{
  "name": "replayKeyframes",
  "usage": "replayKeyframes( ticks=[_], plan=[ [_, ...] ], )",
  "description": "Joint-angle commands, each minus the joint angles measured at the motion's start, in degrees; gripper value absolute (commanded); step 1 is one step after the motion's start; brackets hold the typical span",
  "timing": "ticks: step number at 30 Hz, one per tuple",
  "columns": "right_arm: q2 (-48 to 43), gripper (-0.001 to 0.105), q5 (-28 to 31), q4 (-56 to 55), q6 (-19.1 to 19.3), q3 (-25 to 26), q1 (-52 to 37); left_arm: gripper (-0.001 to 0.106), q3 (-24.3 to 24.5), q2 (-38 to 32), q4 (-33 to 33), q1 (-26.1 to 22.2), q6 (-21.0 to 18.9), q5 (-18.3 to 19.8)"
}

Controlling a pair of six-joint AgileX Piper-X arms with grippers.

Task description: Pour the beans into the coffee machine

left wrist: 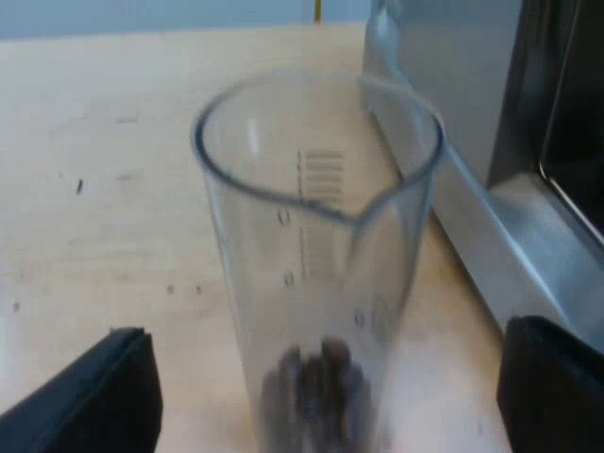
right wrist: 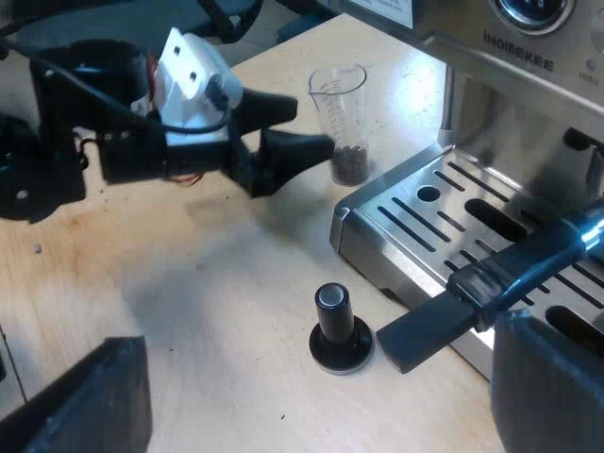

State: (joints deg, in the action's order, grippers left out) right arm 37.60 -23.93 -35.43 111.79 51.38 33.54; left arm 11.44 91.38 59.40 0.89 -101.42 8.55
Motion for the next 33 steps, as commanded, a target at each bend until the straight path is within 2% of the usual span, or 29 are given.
replayKeyframes(
  ticks=[1, 9, 15, 17, 21, 23, 24, 26, 30, 33],
  plan=[
    [-0.07, 0.079, -0.31, 0.64, 0.23, 0.37, 0.15, 0.083, 1.84, 0.80, 1.94, 0.27, -0.16, -0.23],
    [-0.07, 0.079, -0.31, 0.64, 0.23, 0.37, 0.15, 0.083, 7.53, 5.36, 1.83, 0.27, -0.16, -0.23],
    [-0.07, 0.079, -0.31, 0.64, 0.23, 0.37, 0.15, 0.082, 8.69, 6.21, 1.63, 0.27, -0.16, -0.09],
    [-0.07, 0.079, -0.31, 0.64, 0.23, 0.37, 0.15, 0.075, 8.69, 6.21, 1.63, 0.27, -0.16, -0.09],
    [-0.07, 0.079, -0.31, 0.64, 0.23, 0.37, 0.15, 0.048, 8.69, 6.21, 1.63, 0.27, -0.16, -0.09],
    [-0.07, 0.079, -0.31, 0.64, 0.23, 0.37, 0.15, 0.042, 8.69, 6.21, 1.63, 0.27, -0.16, 0.01],
    [-0.07, 0.079, -0.31, 0.64, 0.23, 0.37, 0.15, 0.035, 8.69, 6.21, 1.63, 0.27, -0.16, 0.69],
    [-0.07, 0.079, -0.31, 0.64, 0.23, 0.37, 0.15, 0.030, 8.69, 6.21, 1.63, 0.27, -0.16, 1.72],
    [-0.07, 0.079, -0.18, 0.64, 0.23, 0.37, 0.15, 0.026, 7.90, 4.92, 0.03, 0.27, -0.16, 5.51],
    [-0.07, 0.079, 1.21, 0.64, 0.23, 0.37, 0.15, 0.026, 6.50, 2.07, -2.03, 0.27, -0.16, 5.44]
  ],
)
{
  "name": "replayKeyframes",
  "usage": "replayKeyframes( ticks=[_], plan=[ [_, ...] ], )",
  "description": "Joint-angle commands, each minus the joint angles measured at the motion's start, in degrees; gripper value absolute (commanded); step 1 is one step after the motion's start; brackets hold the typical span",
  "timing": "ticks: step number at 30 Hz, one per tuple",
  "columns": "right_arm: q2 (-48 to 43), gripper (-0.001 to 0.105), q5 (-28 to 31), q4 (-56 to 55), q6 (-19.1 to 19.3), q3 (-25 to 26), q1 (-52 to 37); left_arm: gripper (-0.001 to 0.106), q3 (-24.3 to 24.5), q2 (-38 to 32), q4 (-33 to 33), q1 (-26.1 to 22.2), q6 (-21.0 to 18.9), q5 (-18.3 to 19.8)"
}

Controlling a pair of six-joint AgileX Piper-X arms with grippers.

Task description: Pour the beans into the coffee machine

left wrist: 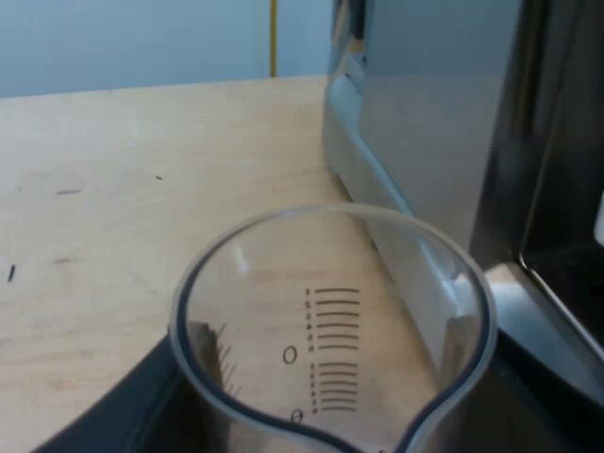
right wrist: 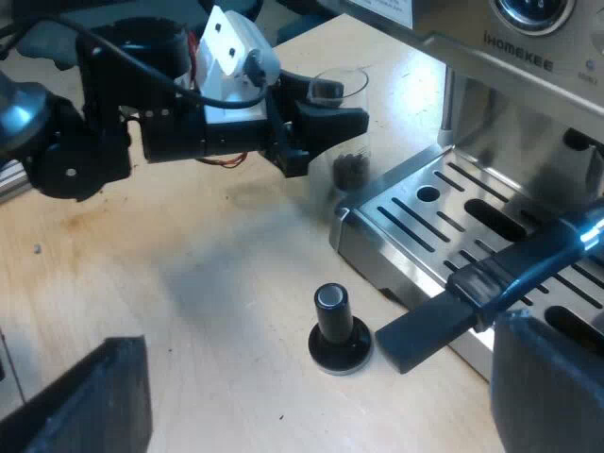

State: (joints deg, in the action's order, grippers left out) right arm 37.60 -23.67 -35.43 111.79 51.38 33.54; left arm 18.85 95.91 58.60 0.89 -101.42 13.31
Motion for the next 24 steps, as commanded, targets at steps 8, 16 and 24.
replayKeyframes(
  ticks=[8, 16, 24],
  plan=[
    [-0.07, 0.079, 4.43, 0.64, 0.23, 0.37, 0.15, 0.026, -2.64, -10.58, -9.16, 0.27, -0.06, 0.13],
    [-0.07, 0.079, 4.41, 0.64, -0.14, 0.37, 0.15, 0.026, -2.64, -25.51, -26.51, 0.27, 0.23, 0.13],
    [-0.07, 0.079, 4.47, 0.64, -0.12, 0.37, 0.15, 0.026, -2.64, -40.42, -42.60, 0.27, 1.85, 0.24]
  ],
)
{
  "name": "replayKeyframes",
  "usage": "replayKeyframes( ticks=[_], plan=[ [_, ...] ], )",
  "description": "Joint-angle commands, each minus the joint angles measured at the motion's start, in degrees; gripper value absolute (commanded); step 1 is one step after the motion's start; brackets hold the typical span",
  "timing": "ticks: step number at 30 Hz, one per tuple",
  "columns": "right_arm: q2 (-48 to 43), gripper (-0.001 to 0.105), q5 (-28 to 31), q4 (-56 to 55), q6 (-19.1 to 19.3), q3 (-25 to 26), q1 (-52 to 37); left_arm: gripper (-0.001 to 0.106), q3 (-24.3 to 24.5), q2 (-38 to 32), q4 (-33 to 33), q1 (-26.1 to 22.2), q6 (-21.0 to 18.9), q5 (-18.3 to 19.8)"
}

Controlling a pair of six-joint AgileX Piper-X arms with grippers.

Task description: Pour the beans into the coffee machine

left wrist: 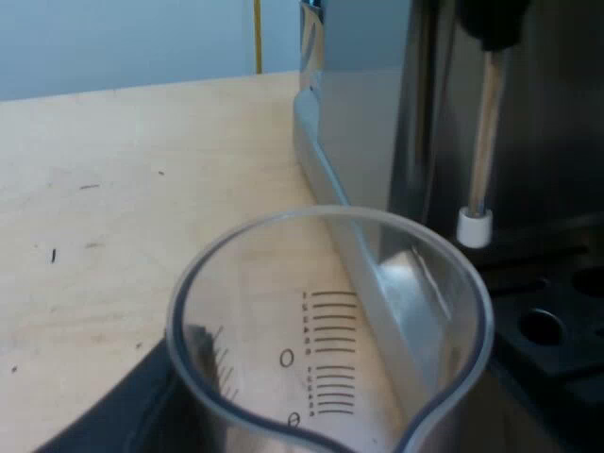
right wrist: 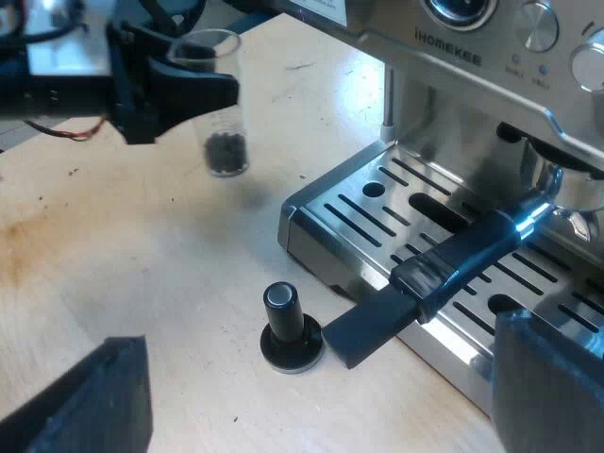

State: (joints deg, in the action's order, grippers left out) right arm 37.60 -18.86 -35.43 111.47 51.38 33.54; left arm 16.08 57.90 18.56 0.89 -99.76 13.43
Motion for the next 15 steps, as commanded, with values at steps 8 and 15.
replayKeyframes(
  ticks=[8, 15],
  plan=[
    [-0.64, 0.079, -0.25, 0.64, -1.53, 0.37, 0.15, 0.026, 0.13, -18.68, -17.12, 0.27, 0.19, 0.12],
    [-3.78, 0.079, 2.08, 0.54, -4.78, 0.37, 0.15, 0.026, 0.50, -31.26, -29.45, 0.27, 0.19, 0.12]
  ],
)
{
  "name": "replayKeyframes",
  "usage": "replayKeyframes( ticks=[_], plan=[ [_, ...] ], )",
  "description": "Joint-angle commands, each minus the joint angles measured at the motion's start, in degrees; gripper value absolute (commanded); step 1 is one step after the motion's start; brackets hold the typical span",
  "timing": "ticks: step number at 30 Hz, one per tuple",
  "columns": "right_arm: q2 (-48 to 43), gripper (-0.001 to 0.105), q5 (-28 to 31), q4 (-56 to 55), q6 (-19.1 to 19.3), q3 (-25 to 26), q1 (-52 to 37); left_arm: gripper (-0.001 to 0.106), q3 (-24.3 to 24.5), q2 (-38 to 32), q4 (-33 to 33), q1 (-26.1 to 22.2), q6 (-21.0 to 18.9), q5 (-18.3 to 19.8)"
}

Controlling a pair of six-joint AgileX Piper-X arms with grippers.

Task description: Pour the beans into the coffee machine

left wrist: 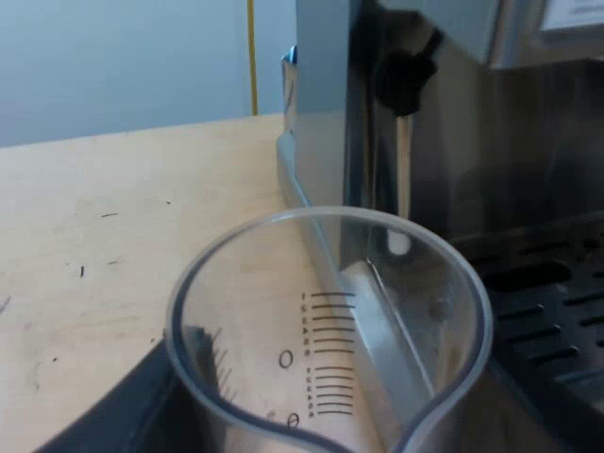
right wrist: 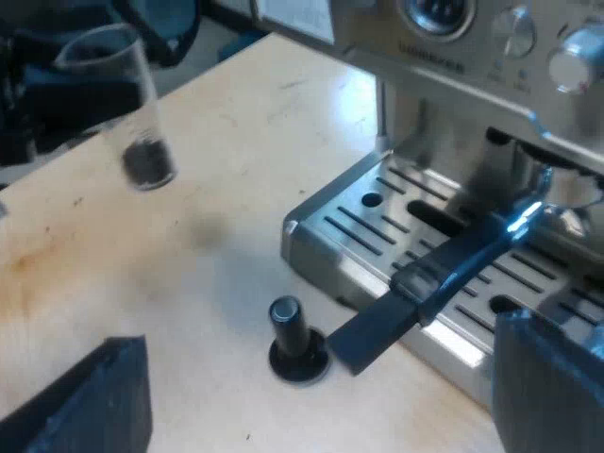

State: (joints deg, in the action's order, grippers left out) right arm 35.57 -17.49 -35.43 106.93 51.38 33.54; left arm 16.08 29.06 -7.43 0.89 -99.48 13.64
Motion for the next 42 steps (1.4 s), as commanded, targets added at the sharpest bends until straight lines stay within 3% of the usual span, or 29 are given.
replayKeyframes(
  ticks=[1, 5, 10, 11, 18, 26, 34, 42],
  plan=[
    [-2.13, 0.079, 0.99, 0.54, -0.23, 0.37, 0.15, 0.026, 0.87, -3.56, -5.26, 0.27, -0.09, -0.08],
    [-4.80, 0.079, 2.94, 0.66, -0.23, 0.37, 0.15, 0.026, 3.58, -7.75, -14.70, 0.27, -0.09, -0.08],
    [-7.78, 0.079, 6.42, 2.27, -0.23, 0.37, 0.15, 0.026, 5.39, -9.02, -18.70, 0.27, -0.09, -0.08],
    [-8.58, 0.079, 7.69, 3.63, -0.23, 0.37, 0.15, 0.026, 7.52, -9.37, -21.00, 0.27, -0.09, -0.08],
    [-10.44, 0.079, 14.86, 15.72, -0.23, 0.47, 0.15, 0.026, 12.88, -9.45, -22.31, 0.27, 1.68, -0.08],
    [-10.44, 0.079, 21.75, 19.34, -0.23, 0.47, 0.15, 0.026, 17.88, -9.51, -22.31, 0.27, 1.67, -0.08],
    [-10.44, 0.079, 22.69, 21.28, -0.23, 0.34, 0.15, 0.026, 25.24, -3.25, -25.01, 0.27, 2.27, -1.39],
    [-10.44, 0.079, 22.86, 21.37, -0.23, 0.34, 0.15, 0.026, 37.05, 8.52, -25.00, 1.38, 5.57, -1.94]
  ],
)
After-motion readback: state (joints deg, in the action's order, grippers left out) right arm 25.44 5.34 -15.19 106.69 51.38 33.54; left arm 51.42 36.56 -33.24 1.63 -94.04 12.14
